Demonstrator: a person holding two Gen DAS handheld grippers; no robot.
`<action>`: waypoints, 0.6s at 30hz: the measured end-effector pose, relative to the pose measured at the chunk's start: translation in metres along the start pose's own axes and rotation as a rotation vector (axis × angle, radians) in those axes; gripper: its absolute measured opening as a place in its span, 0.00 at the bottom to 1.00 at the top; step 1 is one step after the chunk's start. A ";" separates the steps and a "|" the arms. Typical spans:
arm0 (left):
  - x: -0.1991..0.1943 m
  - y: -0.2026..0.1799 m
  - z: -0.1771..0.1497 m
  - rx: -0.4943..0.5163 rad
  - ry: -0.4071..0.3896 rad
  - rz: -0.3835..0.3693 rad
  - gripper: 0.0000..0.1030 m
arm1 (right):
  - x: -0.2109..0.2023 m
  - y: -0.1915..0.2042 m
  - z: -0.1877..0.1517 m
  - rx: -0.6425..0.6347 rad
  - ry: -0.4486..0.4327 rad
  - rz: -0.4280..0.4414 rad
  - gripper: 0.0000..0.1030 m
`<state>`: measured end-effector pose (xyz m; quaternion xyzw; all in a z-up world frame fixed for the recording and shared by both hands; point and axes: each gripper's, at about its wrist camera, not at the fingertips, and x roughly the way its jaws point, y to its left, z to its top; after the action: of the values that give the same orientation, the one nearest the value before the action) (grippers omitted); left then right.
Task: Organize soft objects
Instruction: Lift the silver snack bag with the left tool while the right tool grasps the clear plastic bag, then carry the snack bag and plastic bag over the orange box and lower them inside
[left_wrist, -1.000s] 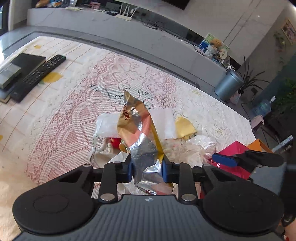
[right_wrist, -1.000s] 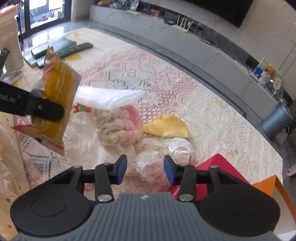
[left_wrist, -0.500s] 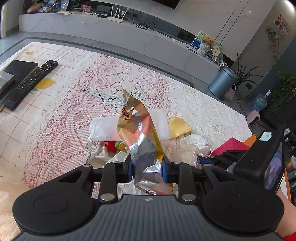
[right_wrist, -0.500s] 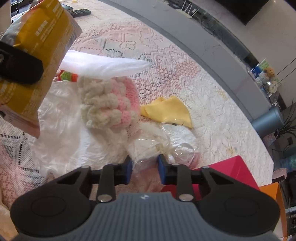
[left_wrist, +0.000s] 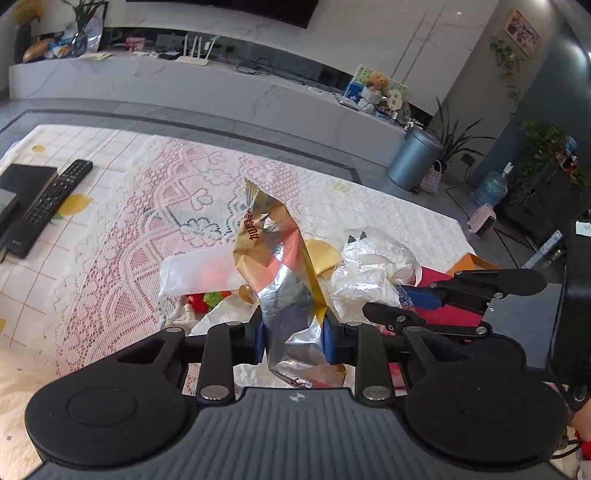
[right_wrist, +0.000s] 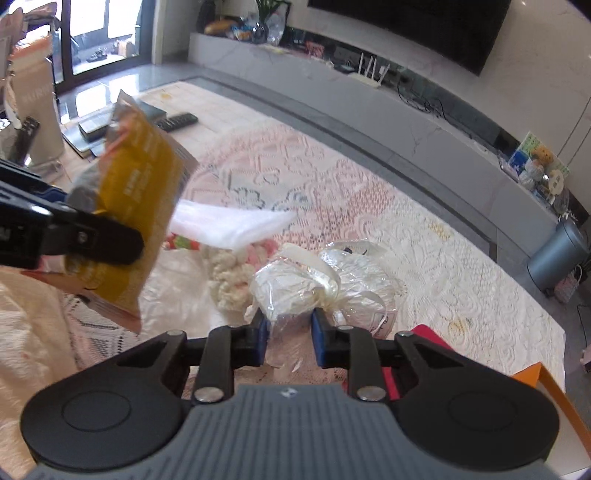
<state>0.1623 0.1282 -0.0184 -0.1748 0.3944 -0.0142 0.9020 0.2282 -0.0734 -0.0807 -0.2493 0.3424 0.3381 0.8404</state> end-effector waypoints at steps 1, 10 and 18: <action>-0.003 -0.005 0.000 0.010 -0.001 -0.007 0.31 | -0.009 -0.001 -0.001 -0.001 -0.012 0.002 0.22; -0.019 -0.073 0.005 0.148 0.004 -0.109 0.31 | -0.083 -0.042 -0.033 0.019 -0.069 -0.043 0.23; 0.008 -0.153 0.016 0.269 0.082 -0.259 0.31 | -0.138 -0.104 -0.084 0.054 -0.050 -0.147 0.23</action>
<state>0.1968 -0.0113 0.0359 -0.1014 0.3995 -0.1898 0.8911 0.1962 -0.2501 -0.0125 -0.2424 0.3113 0.2721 0.8777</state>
